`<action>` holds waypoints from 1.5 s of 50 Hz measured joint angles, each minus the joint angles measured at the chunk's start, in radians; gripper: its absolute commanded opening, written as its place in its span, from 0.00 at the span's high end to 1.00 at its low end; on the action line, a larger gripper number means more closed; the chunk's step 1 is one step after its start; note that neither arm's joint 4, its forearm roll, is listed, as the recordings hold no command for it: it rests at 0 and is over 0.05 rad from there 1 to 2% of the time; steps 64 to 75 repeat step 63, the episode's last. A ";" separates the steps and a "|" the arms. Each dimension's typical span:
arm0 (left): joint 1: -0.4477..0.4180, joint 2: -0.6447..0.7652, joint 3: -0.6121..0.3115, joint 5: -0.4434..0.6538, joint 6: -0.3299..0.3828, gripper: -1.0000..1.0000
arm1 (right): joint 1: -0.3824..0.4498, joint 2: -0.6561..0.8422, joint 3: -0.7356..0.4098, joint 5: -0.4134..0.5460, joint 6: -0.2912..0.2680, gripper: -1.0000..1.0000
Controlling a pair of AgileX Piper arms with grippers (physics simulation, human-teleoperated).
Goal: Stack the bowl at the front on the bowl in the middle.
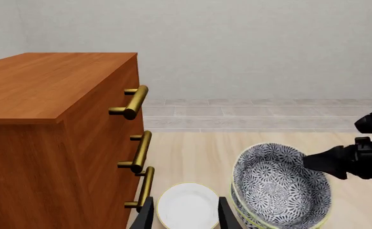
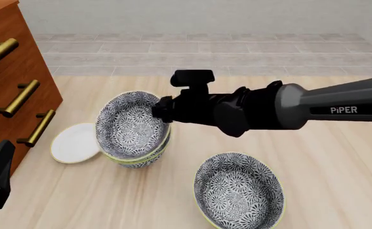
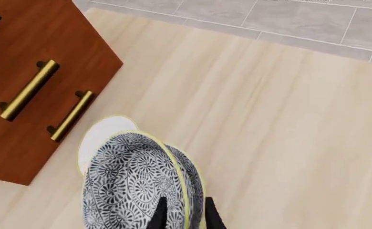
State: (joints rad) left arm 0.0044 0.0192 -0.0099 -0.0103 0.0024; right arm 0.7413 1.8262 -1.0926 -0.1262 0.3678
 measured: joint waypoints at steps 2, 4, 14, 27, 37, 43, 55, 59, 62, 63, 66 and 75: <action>0.000 0.000 0.000 0.000 0.000 0.00 | -0.003 0.002 -0.004 0.000 -0.002 0.00; 0.000 0.000 0.000 0.000 0.000 0.00 | -0.006 0.005 -0.009 0.001 -0.005 0.00; 0.000 0.000 0.000 0.000 0.000 0.00 | -0.018 0.010 -0.027 0.010 -0.015 0.00; 0.000 0.000 0.000 0.000 0.000 0.00 | -0.029 -0.021 -0.029 0.030 -0.031 0.00; 0.000 0.000 0.000 0.000 0.000 0.00 | -0.035 -0.103 -0.001 0.062 -0.050 0.00; 0.000 0.000 0.000 0.000 0.000 0.00 | -0.043 -0.167 0.032 0.077 -0.064 0.00; 0.000 0.000 0.000 0.000 0.000 0.00 | -0.072 -0.333 0.133 0.108 -0.129 0.00; 0.000 0.000 0.000 0.000 0.000 0.00 | -0.080 -0.398 0.174 0.117 -0.146 0.00; 0.000 0.000 0.000 0.000 0.000 0.00 | -0.087 -0.448 0.206 0.122 -0.157 0.00; 0.000 0.000 0.000 0.000 0.000 0.00 | -0.089 -0.465 0.218 0.123 -0.160 0.00; 0.000 0.000 0.000 0.000 0.000 0.00 | -0.089 -0.465 0.218 0.123 -0.160 0.00; 0.000 0.000 0.000 0.000 0.000 0.00 | -0.089 -0.465 0.218 0.123 -0.160 0.00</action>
